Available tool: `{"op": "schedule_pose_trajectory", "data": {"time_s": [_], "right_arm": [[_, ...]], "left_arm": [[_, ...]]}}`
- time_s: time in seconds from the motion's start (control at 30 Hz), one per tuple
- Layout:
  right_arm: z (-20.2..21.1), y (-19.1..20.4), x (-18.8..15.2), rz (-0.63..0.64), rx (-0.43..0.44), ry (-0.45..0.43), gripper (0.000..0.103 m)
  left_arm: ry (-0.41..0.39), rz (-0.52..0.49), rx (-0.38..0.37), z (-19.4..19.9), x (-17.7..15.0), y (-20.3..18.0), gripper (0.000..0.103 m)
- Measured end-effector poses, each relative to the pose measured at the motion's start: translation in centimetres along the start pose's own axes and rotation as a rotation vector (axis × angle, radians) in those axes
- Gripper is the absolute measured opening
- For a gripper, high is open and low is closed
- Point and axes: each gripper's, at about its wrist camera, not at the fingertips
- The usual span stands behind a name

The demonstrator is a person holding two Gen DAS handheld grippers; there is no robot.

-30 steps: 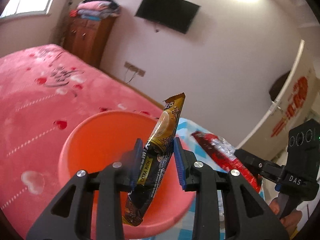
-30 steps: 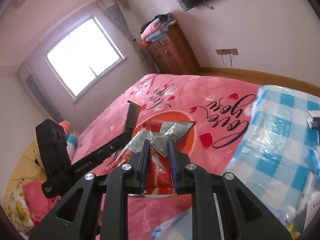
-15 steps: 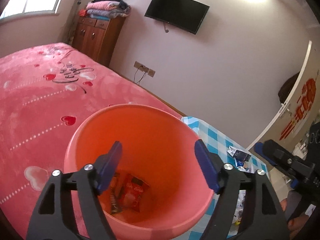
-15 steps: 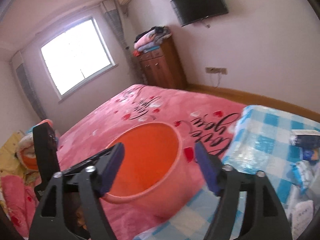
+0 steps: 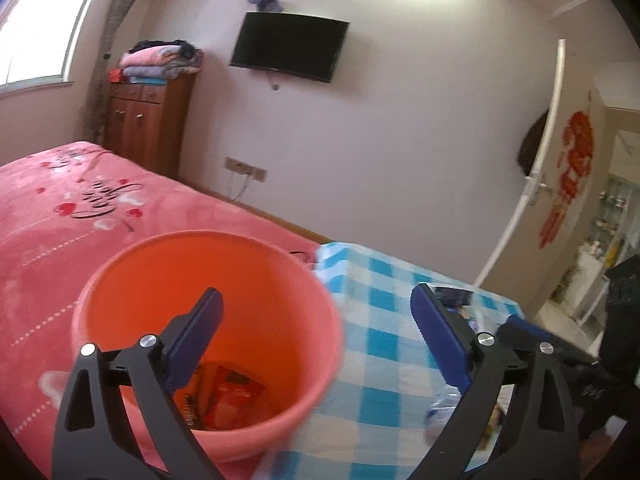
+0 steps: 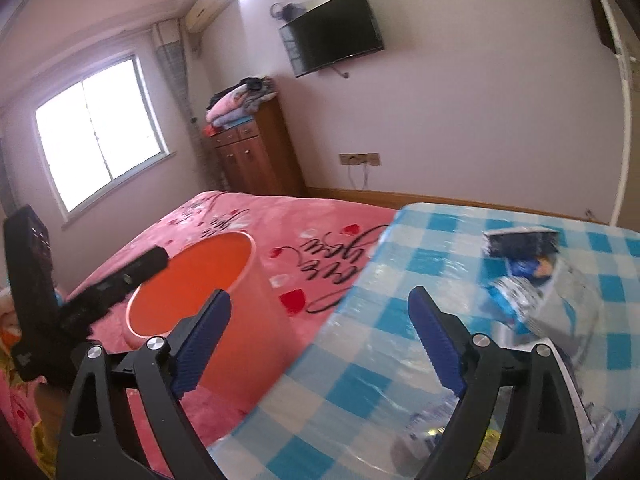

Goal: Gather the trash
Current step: 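Return both tools to the table above the remaining trash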

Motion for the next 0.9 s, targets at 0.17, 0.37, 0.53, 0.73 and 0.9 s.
{"op": "schedule_pose_trajectory", "data": {"time_s": [0.17, 0.37, 0.53, 0.73, 0.9], "right_arm": [[1.0, -2.1, -1.6, -0.021, -0.048, -0.035, 0.092], [2.6, -3.9, -3.2, -0.028, -0.089, -0.089, 0.095], [3.9, -5.7, -4.3, -0.034, -0.119, -0.145, 0.097], [5.0, -7.6, -5.1, -0.009, -0.173, -0.202, 0.098], [5.5, -9.9, -5.7, -0.014, -0.221, -0.223, 0.098]], "left_arm": [[0.001, -0.04, -0.052, -0.1, -1.0, -2.9, 0.098], [-0.007, -0.087, -0.05, -0.3, -2.8, -5.6, 0.099], [0.022, -0.102, -0.045, -1.3, -4.2, -7.1, 0.099], [0.092, -0.107, -0.058, -2.9, -6.1, -8.7, 0.099], [0.182, -0.08, -0.063, -5.0, -8.0, -9.7, 0.099]]}}
Point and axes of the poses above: each gripper's, at about its wrist camera, not at the fingertips, and z roughly against the way its jaws point, y to its left, x to its top, and after that the axes turned 11 degrees about -x, right-handed
